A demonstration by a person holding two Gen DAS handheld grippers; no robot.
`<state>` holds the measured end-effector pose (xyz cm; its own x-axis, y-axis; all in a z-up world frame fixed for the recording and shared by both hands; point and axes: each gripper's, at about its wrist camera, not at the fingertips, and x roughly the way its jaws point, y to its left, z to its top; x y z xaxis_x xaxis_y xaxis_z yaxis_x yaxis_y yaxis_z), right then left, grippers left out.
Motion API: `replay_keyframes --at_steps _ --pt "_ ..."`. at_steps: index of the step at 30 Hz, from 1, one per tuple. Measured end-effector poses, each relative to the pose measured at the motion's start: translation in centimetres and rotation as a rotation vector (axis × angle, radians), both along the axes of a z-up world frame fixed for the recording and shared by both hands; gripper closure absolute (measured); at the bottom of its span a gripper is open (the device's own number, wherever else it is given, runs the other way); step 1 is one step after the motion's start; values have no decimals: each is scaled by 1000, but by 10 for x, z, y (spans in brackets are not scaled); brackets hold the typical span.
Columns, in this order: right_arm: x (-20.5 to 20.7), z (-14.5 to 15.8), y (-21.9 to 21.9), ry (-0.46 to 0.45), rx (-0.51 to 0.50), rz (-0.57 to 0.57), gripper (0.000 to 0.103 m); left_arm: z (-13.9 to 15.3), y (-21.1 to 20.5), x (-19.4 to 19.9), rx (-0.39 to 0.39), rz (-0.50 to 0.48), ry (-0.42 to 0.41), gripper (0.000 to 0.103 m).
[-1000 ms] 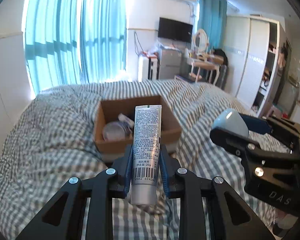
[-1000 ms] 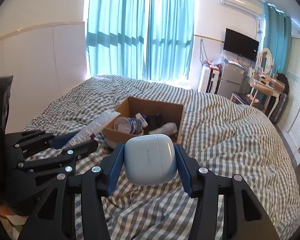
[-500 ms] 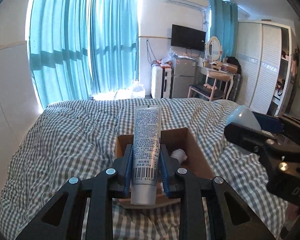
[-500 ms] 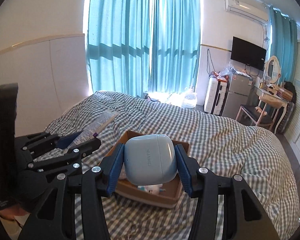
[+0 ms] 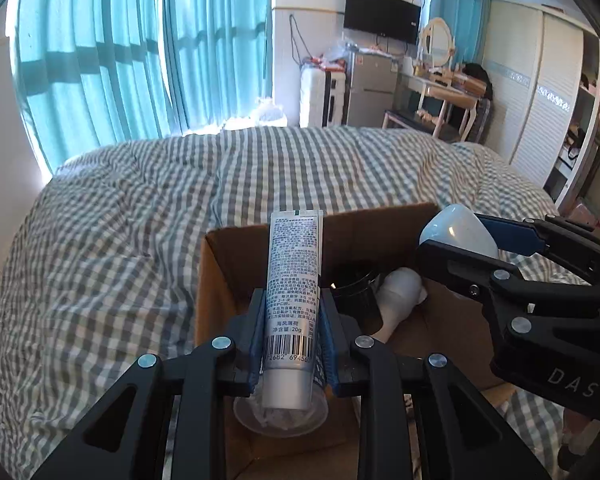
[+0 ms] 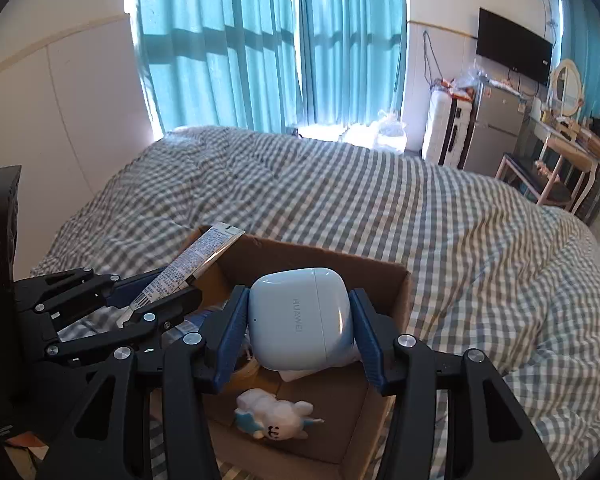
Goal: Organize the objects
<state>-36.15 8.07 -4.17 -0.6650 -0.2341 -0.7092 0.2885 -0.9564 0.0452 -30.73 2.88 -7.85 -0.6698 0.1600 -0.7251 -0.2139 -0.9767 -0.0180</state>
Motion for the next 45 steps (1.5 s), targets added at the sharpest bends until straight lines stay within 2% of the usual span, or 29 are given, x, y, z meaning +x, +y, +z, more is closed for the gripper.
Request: replay_keyframes --at_steps 4,9,13,18,20,21,22,23,27,29,34,42,45 --pt "-7 -23 10 -32 5 -6 53 -16 6 -10 2 -1 -30 78" --pt "-8 -38 9 -49 28 -1 52 -28 13 -13 -26 -3 -30 78" --pt "-6 -42 10 -58 16 12 52 -29 13 -12 -40 -9 -29 78" --pt "3 -33 16 -25 -14 4 52 -28 14 -11 -38 -23 -35 78" --pt "8 -25 19 -5 -23 -3 46 -25 16 -6 -42 -36 -30 76" --pt "11 -19 20 9 -28 -15 39 -24 17 -3 -43 -39 -25 75" --pt "13 -15 21 18 -34 -25 35 -21 18 0 -44 -44 -16 74" --pt "15 -11 23 22 -42 -32 35 -18 19 3 -45 -44 -8 70" --pt "24 9 30 51 -56 -62 33 2 16 15 -29 -42 37 34" --pt "30 22 32 78 -59 -85 28 15 14 23 -17 -34 68 28" --pt "51 57 35 136 -75 -91 24 47 7 38 26 -35 123 17" --pt "98 112 34 262 -64 -116 12 102 -3 71 -12 23 267 7" --pt "119 133 34 308 -56 -123 10 121 -9 86 -4 44 308 4"
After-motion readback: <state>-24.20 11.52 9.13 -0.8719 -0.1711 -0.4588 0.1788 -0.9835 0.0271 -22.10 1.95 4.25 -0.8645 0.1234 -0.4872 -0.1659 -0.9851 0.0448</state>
